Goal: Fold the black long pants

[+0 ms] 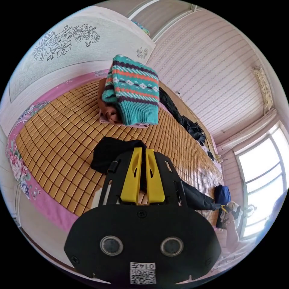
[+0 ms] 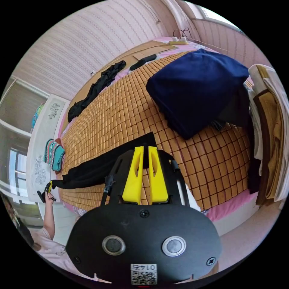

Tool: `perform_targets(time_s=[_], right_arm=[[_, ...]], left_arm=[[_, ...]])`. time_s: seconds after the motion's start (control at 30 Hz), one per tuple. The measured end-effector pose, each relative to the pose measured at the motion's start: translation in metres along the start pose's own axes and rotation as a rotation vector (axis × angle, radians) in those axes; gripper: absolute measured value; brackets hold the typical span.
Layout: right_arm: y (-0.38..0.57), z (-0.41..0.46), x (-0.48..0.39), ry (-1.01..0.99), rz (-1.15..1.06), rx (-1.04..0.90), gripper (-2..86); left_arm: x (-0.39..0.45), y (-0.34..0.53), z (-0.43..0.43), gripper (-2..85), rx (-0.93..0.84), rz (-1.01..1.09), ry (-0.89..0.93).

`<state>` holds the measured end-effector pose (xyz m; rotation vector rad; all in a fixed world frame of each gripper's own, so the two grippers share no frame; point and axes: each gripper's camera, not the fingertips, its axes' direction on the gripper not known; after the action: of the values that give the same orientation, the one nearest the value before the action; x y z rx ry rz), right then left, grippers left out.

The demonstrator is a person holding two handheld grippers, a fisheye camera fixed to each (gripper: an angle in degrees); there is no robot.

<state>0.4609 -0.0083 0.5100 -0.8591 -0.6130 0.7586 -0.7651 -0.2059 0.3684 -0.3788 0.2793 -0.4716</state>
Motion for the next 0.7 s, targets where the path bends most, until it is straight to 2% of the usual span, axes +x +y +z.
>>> perform_targets(time_s=[0.1,0.23,0.33,0.43,0.47,0.5,0.57,0.7], right_arm=[[-0.007,0.013,-0.005,0.048,-0.026,-0.002,7.4],[0.005,0.034,-0.012,0.107,-0.109,-0.042,10.6],[0.014,0.043,-0.021,0.137,-0.155,-0.003,9.9],[0.02,0.048,-0.033,0.158,-0.218,0.008,5.6],[0.021,0.048,-0.035,0.169,-0.236,0.011,5.1],[0.021,0.048,-0.038,0.18,-0.26,0.004,4.2],[0.02,0.046,-0.042,0.193,-0.302,-0.02,3.2],[0.026,0.031,-0.038,0.183,-0.389,-0.051,2.0]], left_arm=[[0.018,0.002,0.025,5.6,-0.029,-0.04,-0.05],[0.046,0.014,0.041,6.9,-0.066,0.058,-0.054],[0.068,0.023,0.066,8.2,-0.148,0.138,-0.147],[0.089,0.031,0.103,9.2,-0.273,0.175,-0.231],[0.096,0.036,0.122,8.9,-0.349,0.185,-0.29],[0.109,0.041,0.125,8.2,-0.301,0.239,-0.316],[0.124,0.045,0.132,6.3,-0.323,0.294,-0.342],[0.147,0.059,0.138,1.0,-0.444,0.4,-0.356]])
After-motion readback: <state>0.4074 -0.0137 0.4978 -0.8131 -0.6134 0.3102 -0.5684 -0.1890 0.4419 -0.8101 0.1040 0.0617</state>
